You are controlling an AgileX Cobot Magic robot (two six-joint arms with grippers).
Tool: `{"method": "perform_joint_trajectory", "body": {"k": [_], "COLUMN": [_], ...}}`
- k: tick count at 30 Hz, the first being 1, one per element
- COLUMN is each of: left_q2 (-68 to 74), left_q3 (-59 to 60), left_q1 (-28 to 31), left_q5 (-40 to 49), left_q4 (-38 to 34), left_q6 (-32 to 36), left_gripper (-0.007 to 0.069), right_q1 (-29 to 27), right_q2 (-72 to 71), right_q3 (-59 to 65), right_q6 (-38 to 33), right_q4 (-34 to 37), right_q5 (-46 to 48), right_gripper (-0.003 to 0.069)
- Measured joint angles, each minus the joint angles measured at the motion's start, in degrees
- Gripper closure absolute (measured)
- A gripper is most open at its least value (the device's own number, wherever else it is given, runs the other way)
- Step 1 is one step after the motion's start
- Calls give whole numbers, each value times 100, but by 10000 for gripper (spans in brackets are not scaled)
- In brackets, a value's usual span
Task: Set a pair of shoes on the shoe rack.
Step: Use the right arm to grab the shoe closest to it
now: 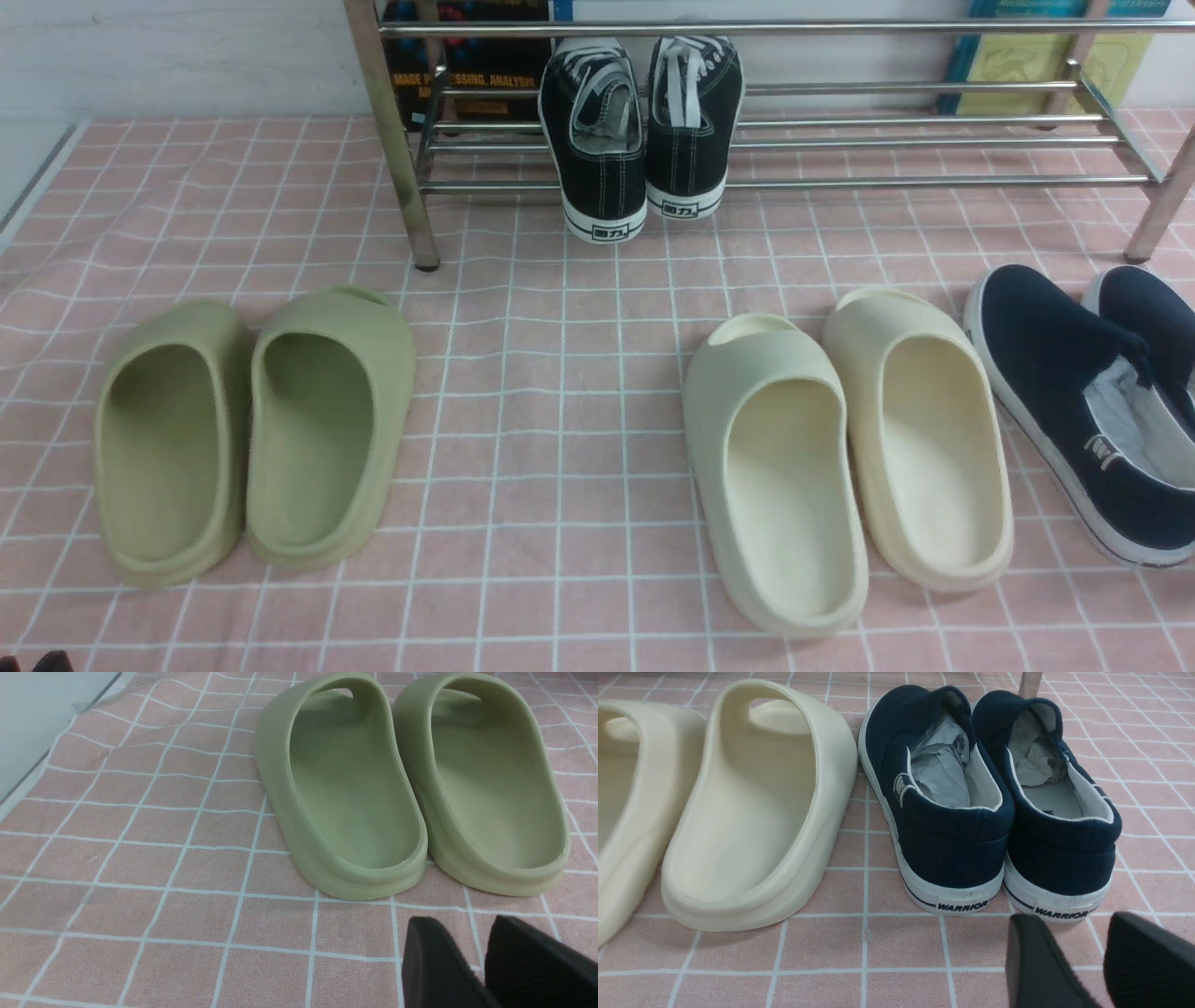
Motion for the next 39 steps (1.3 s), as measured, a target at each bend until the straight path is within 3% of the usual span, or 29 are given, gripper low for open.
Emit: {"method": "perform_joint_trajectory", "body": {"k": [39], "left_q2": [0], "left_q3": [0], "left_q1": [0], "left_q5": [4], "left_q4": [5], "left_q6": [0], "left_gripper": [389], "right_q1": [0], "right_q2": [0], "right_q3": [0], "right_q6": [0], "right_q4": [-62], "right_q5": [0], "right_gripper": [419]}}
